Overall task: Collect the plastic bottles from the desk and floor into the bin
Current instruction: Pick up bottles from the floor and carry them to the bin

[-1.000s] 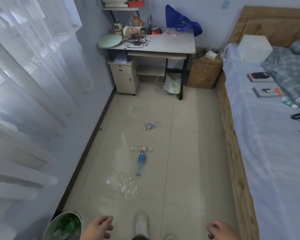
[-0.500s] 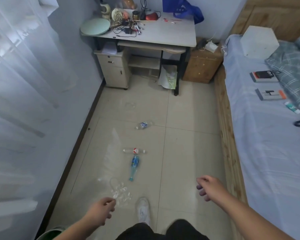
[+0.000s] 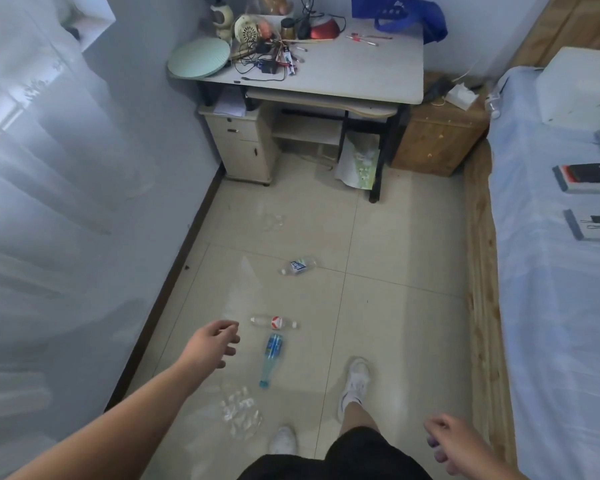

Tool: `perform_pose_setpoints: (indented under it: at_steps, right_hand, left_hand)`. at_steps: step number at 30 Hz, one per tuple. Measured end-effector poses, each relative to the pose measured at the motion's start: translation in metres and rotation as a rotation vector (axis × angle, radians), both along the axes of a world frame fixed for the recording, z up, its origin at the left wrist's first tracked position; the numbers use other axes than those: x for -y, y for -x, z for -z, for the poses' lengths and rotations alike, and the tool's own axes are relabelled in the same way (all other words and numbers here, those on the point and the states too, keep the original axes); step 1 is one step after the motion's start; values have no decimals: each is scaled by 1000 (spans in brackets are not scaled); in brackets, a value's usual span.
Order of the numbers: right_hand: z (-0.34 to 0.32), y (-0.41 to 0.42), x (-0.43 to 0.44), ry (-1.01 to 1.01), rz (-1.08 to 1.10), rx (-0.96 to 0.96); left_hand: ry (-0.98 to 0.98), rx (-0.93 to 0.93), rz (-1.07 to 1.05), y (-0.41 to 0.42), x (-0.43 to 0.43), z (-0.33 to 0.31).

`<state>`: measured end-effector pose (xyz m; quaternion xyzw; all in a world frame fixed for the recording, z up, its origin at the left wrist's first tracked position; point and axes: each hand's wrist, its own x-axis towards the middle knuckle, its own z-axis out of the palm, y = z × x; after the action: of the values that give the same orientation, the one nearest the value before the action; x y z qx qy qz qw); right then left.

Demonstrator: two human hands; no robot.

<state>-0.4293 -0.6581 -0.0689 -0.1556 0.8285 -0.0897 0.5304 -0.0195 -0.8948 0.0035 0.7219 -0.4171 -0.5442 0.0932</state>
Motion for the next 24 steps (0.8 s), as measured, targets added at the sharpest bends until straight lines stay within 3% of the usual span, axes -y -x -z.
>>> perform_pose_setpoints:
  at_steps: [6, 11, 17, 24]
  right_hand:
    - [3, 70, 89, -52, -257, 9]
    - [-6, 94, 223, 52, -324, -15]
    - [-28, 73, 374, 163, -338, -2]
    - [-38, 20, 464, 92, -493, 6]
  left_hand:
    - [-37, 40, -69, 52, 19, 0]
    - [-155, 38, -134, 65, 2, 10]
    - [-270, -45, -283, 60, 12, 42]
    - [-267, -32, -403, 38, 74, 57]
